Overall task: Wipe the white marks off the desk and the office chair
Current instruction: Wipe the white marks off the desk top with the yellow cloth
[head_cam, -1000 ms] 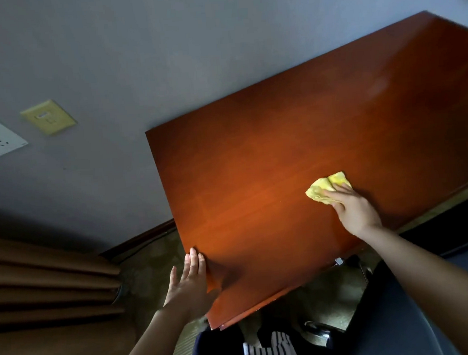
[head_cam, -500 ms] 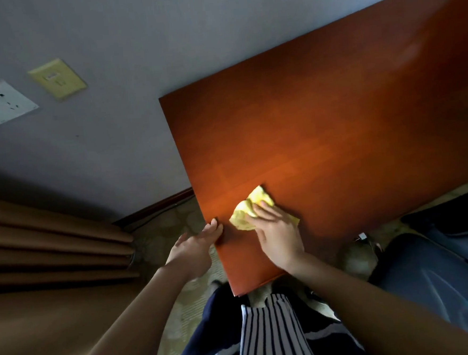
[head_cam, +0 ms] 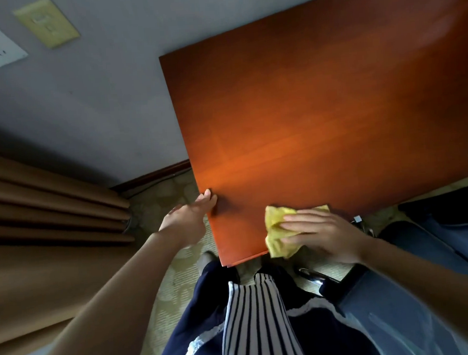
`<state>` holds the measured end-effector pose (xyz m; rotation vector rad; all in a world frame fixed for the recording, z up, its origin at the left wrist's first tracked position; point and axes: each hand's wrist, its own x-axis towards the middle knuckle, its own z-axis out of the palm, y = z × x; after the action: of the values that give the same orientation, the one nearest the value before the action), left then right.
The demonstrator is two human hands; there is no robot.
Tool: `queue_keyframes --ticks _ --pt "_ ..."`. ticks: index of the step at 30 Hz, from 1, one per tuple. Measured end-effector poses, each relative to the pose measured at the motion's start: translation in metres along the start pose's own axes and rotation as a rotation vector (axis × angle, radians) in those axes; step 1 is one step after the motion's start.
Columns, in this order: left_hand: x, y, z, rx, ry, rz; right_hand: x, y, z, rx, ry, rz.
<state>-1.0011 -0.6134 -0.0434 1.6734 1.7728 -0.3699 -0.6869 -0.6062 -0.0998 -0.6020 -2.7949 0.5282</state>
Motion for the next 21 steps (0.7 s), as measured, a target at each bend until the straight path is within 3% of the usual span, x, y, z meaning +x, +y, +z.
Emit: queue_keyframes --ticks 9,17,19,21 --pt "0.002 -0.003 0.012 -0.046 0.048 0.017 -0.030 0.070 -0.043 -0.039 0.037 0.428" --pt "0.003 -0.004 0.027 -0.055 0.098 0.053 0.060 0.059 -0.009 -0.067 0.403 1.111" --pt "0.003 -0.004 0.028 -0.057 0.105 0.048 0.081 0.044 0.002 -0.064 0.385 1.173" --pt "0.003 -0.003 0.030 -0.048 0.109 0.032 0.097 0.027 0.012 -0.061 0.343 1.119"
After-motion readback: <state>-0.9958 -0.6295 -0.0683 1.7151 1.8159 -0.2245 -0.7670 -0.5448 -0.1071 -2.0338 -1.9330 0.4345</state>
